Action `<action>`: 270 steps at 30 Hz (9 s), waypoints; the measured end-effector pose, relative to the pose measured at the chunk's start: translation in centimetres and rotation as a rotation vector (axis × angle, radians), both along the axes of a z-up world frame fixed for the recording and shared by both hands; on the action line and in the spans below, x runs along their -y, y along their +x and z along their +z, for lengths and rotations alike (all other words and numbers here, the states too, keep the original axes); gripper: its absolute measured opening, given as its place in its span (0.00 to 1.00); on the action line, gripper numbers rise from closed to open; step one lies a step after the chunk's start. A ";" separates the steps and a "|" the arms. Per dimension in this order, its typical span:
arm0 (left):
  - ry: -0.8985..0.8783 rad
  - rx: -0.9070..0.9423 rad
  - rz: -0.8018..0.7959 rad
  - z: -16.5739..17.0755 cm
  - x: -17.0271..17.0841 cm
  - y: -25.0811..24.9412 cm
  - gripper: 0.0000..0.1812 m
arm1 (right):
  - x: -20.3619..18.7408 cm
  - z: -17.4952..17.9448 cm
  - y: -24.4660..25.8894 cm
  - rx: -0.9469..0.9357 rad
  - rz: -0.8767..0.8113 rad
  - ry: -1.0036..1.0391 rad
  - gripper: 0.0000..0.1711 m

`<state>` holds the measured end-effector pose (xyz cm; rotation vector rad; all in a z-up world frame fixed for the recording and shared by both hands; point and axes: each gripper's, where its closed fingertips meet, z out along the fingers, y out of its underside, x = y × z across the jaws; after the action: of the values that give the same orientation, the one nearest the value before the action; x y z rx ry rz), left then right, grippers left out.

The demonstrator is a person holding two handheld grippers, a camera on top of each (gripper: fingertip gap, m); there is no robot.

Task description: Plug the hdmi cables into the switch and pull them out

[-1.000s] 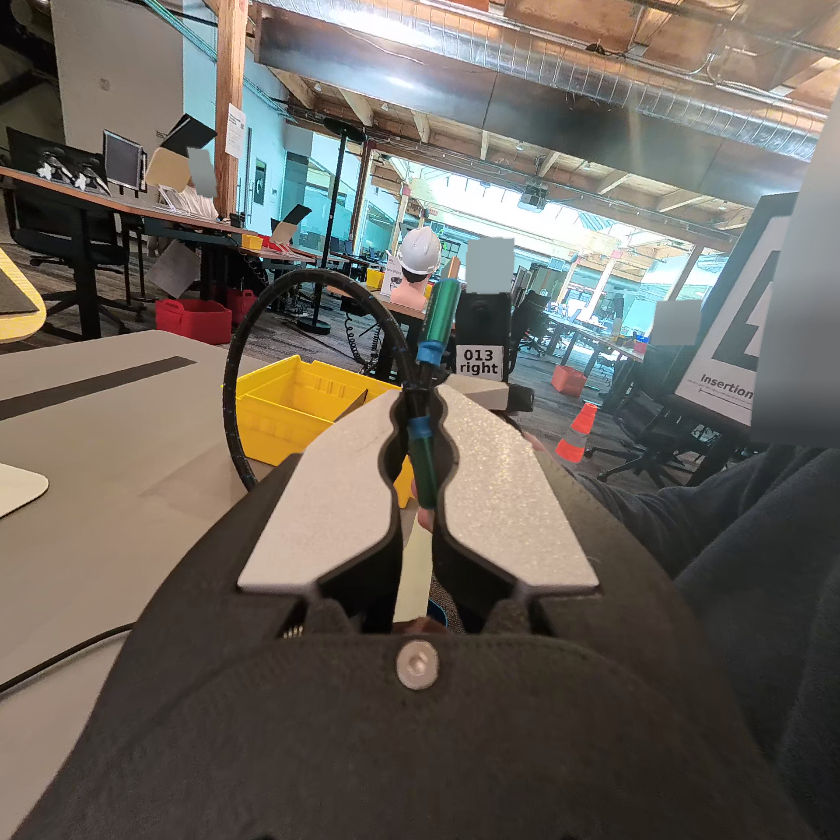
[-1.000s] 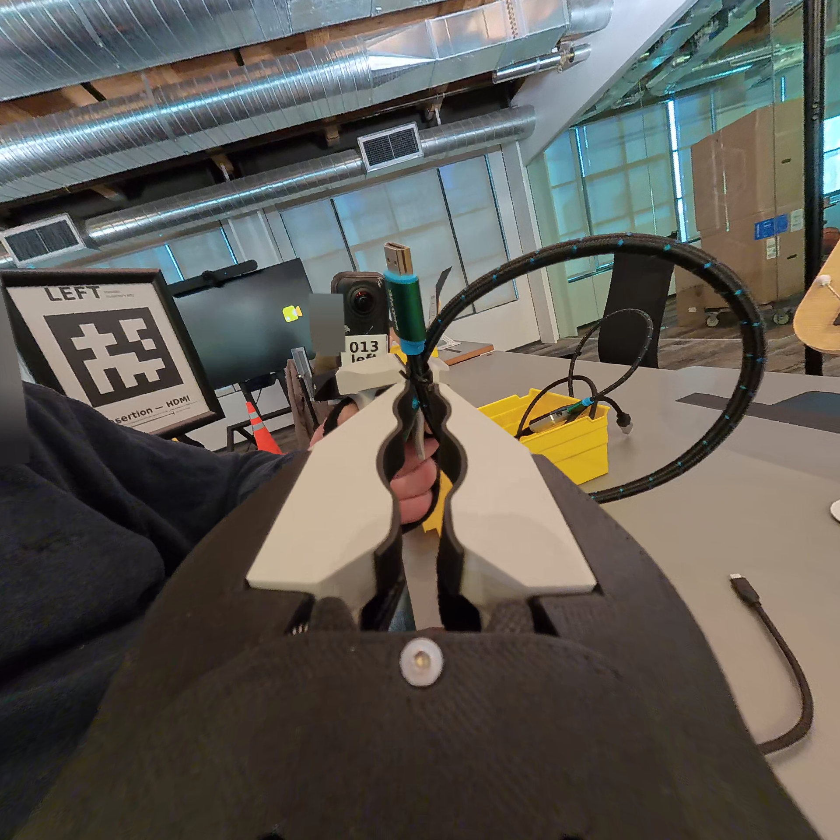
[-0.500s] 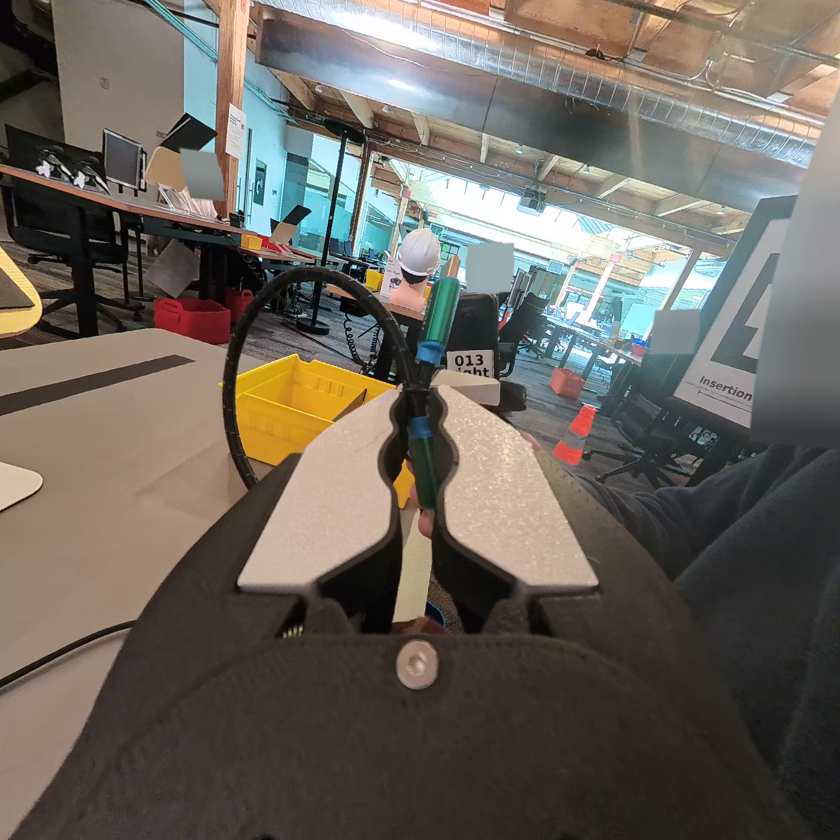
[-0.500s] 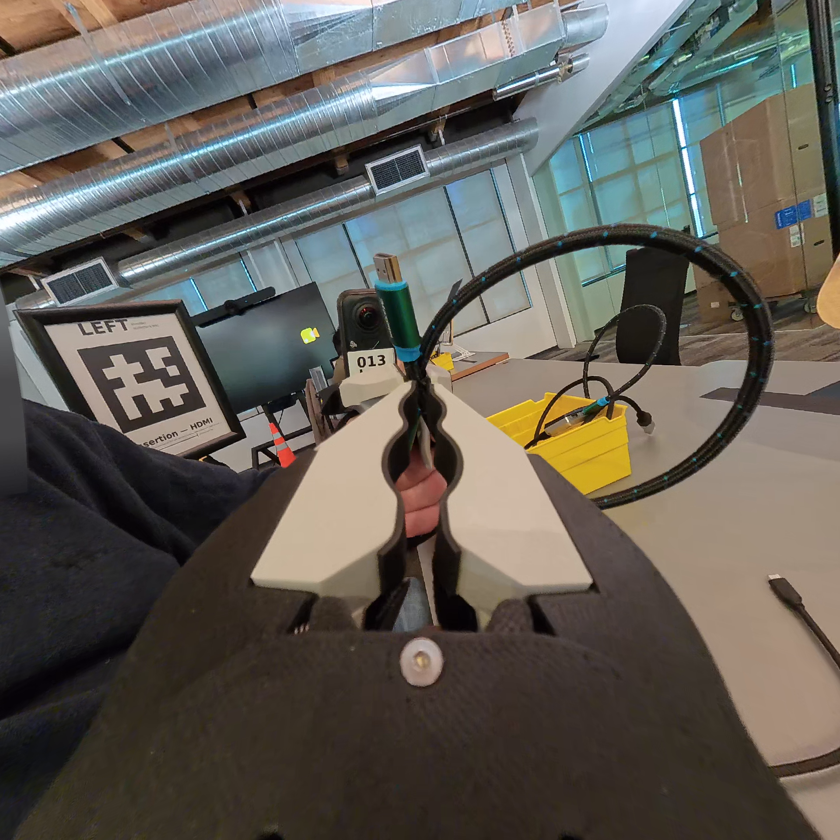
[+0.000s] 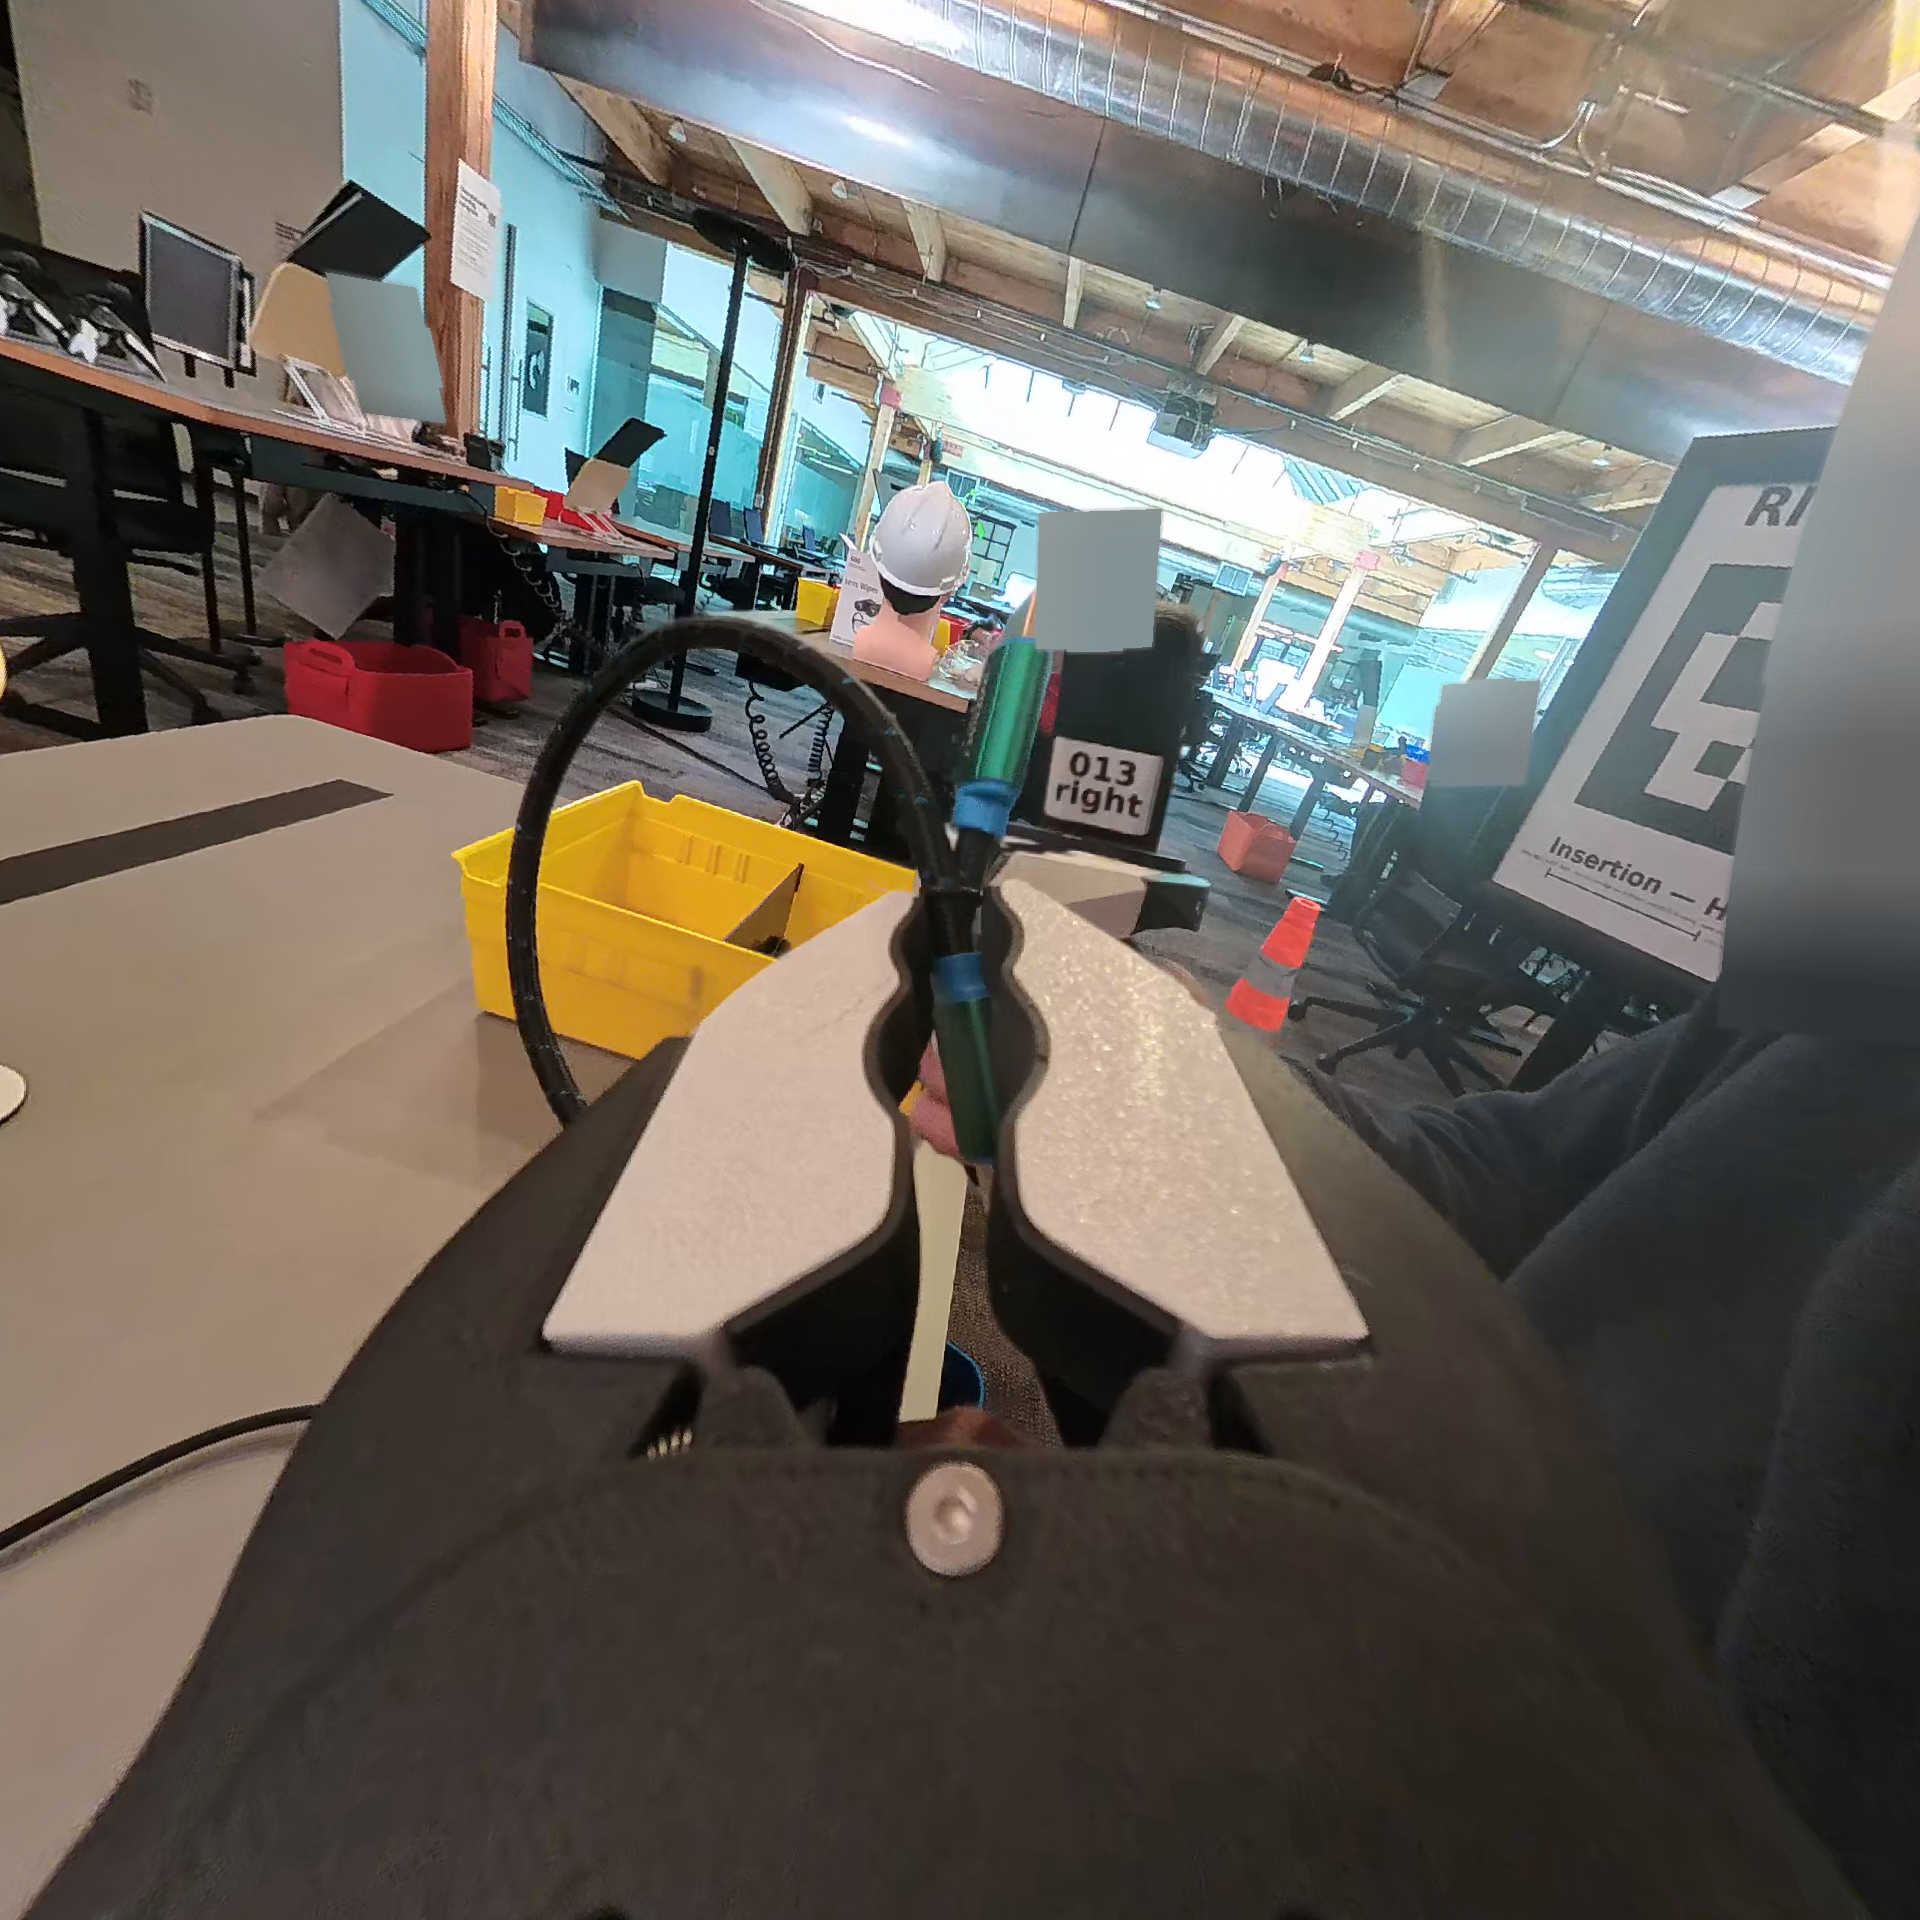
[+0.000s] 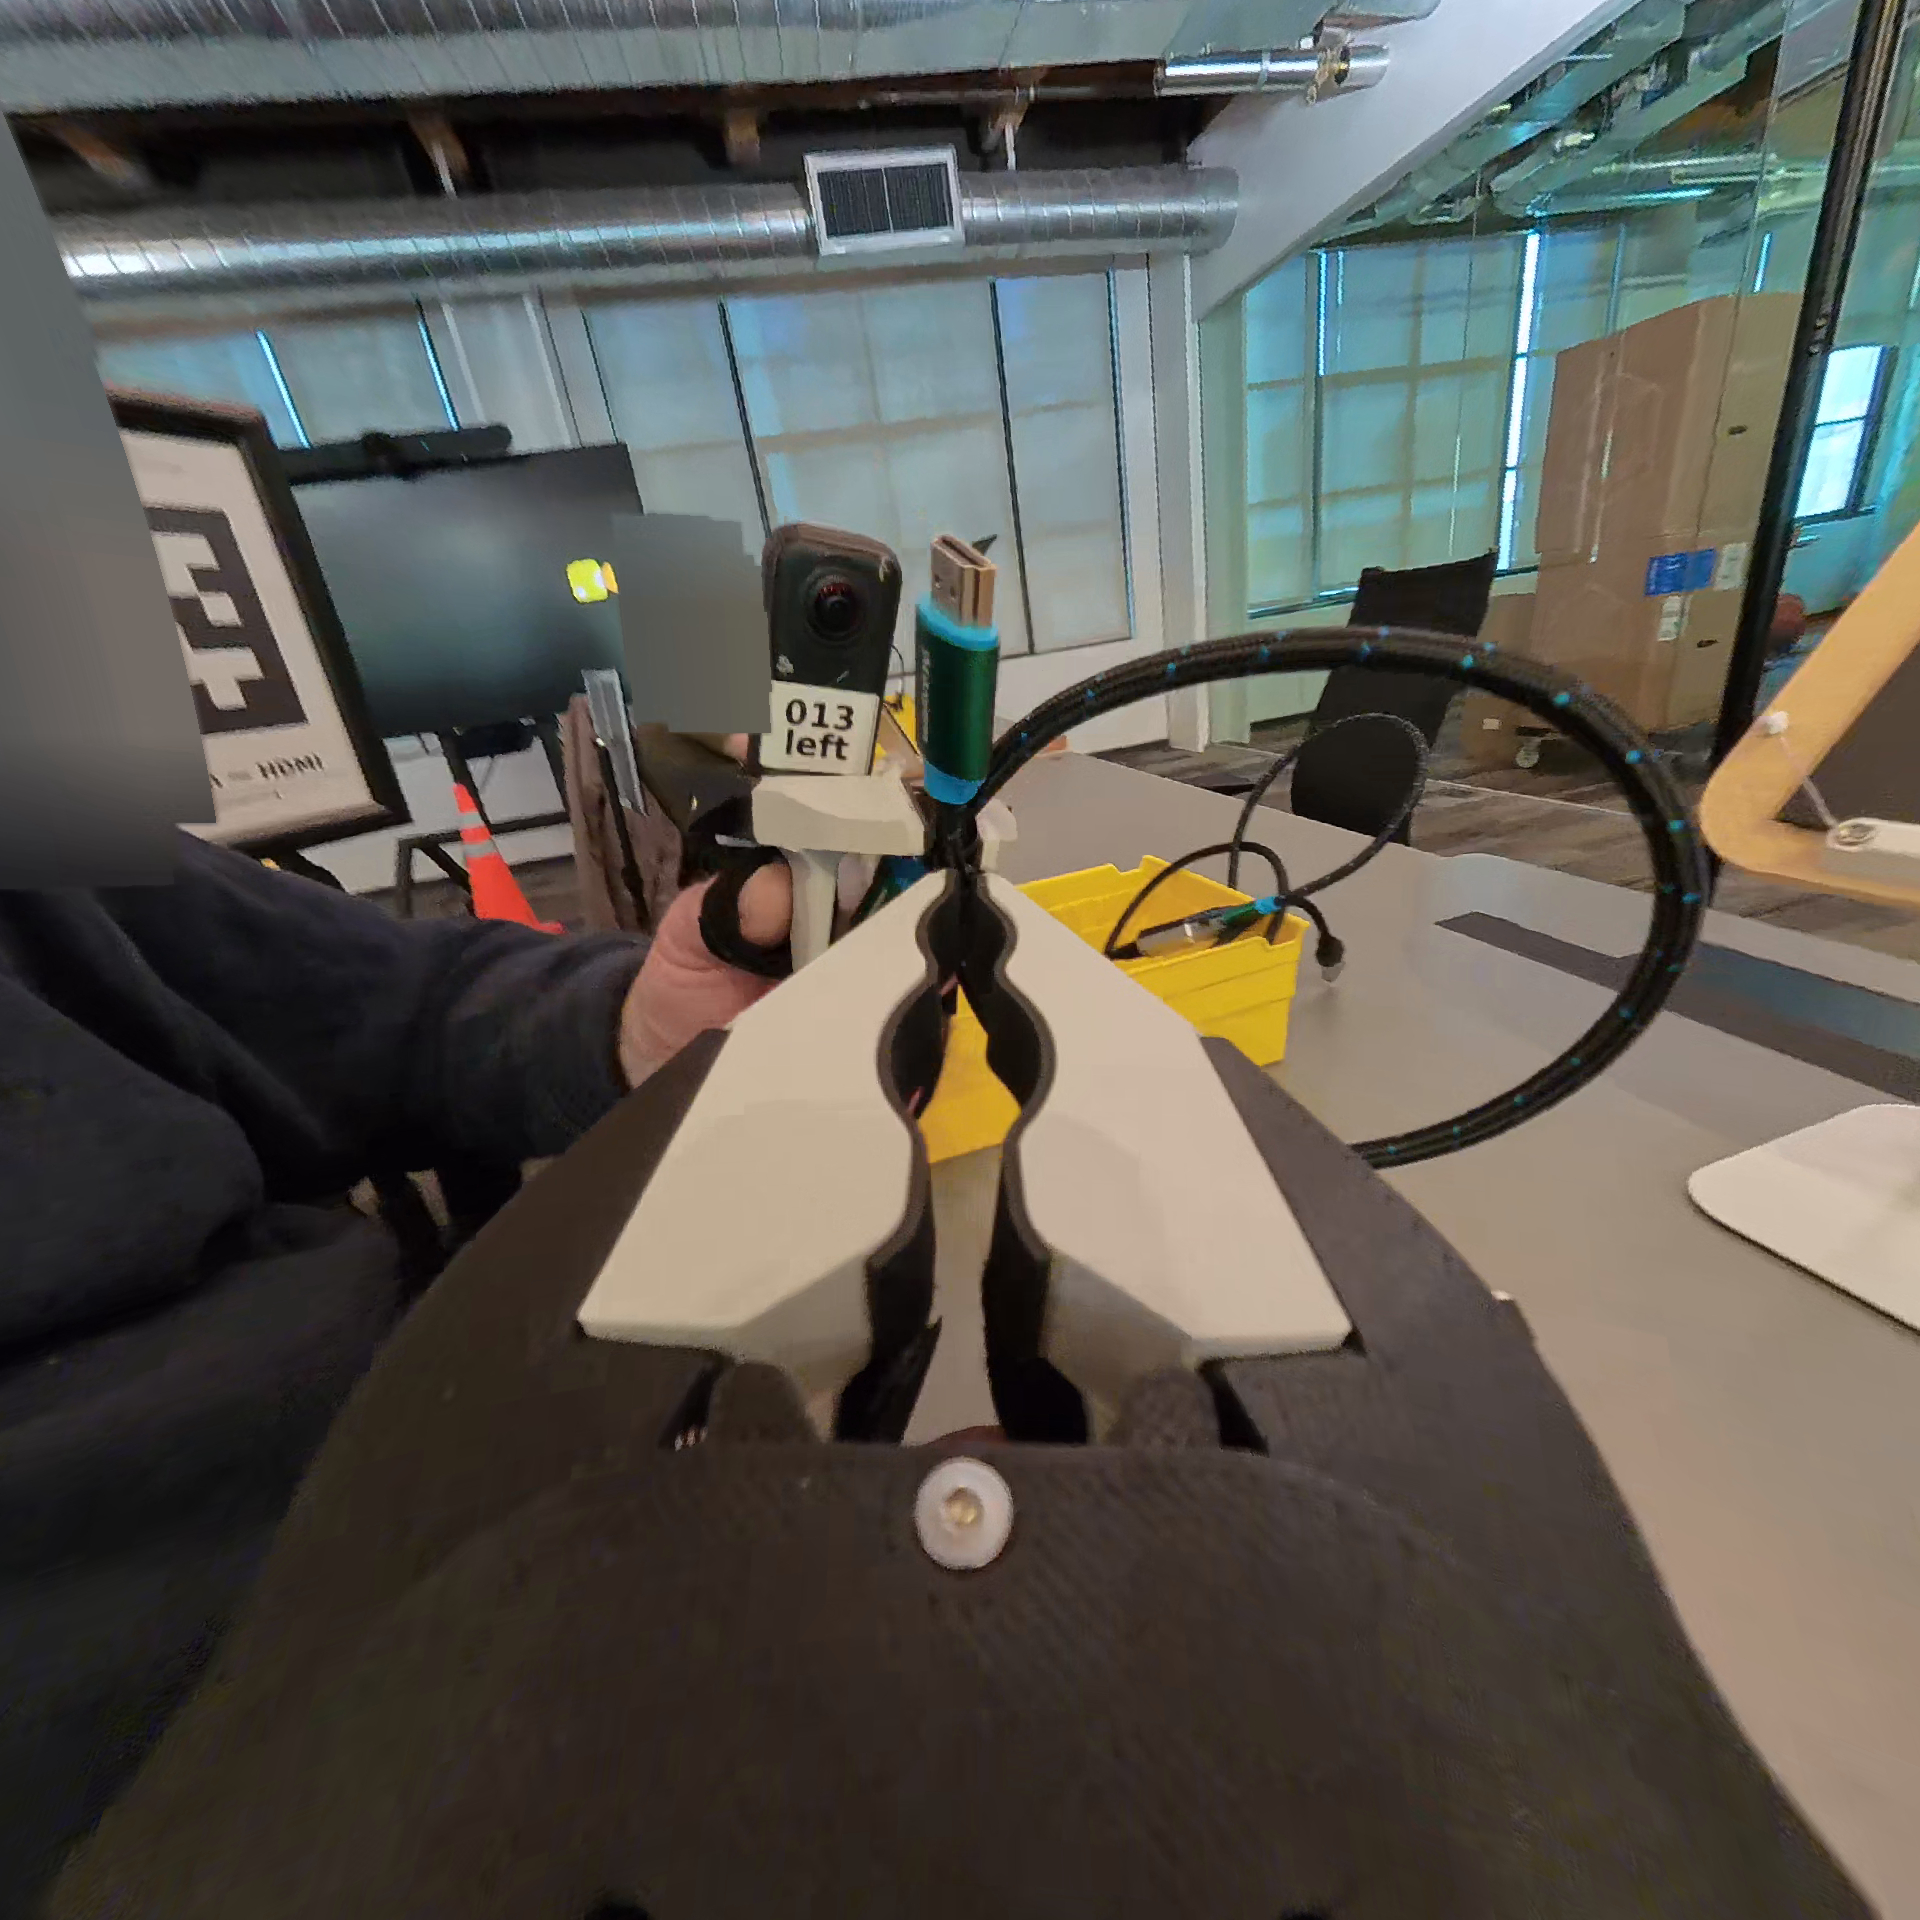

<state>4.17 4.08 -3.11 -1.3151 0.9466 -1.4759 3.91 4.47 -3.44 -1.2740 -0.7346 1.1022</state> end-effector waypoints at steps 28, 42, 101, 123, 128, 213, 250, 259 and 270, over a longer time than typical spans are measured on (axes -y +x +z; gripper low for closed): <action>0.006 -0.018 -0.021 0.5 -0.2 -0.4 0.05 | -0.4 -0.8 1.1 0.222 -0.144 0.189 0.03; 0.004 -0.021 -0.014 0.2 -0.1 -0.1 0.05 | 0.1 0.1 0.1 0.120 -0.097 0.127 0.01; 0.010 -0.002 -0.089 0.6 1.2 0.7 0.04 | 1.5 0.6 0.2 0.166 -0.071 0.232 0.00; -0.085 0.005 -0.133 0.2 1.4 0.3 0.04 | 0.6 -0.1 0.5 0.482 -0.348 0.464 0.00; -0.078 -0.019 -0.151 0.1 1.6 0.3 0.04 | 0.3 0.2 0.7 0.650 -0.493 0.621 0.00; 0.083 -0.101 -0.056 -0.1 0.5 0.0 0.04 | 1.1 -0.4 -0.1 0.312 -0.170 0.151 0.09; 0.105 -0.112 -0.052 -0.3 0.4 0.0 0.04 | 1.7 0.2 -0.1 0.211 -0.090 0.063 0.00; 0.113 -0.120 -0.045 -0.5 0.2 0.0 0.05 | 1.7 0.5 0.1 0.172 -0.080 0.043 0.02; 0.109 -0.125 -0.037 -0.7 -0.1 -0.1 0.05 | 1.4 0.2 0.0 0.204 -0.106 0.049 0.02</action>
<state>4.12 4.21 -3.85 -1.3285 1.1221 -1.3620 3.94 3.11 -3.25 -1.3811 -0.8310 0.8716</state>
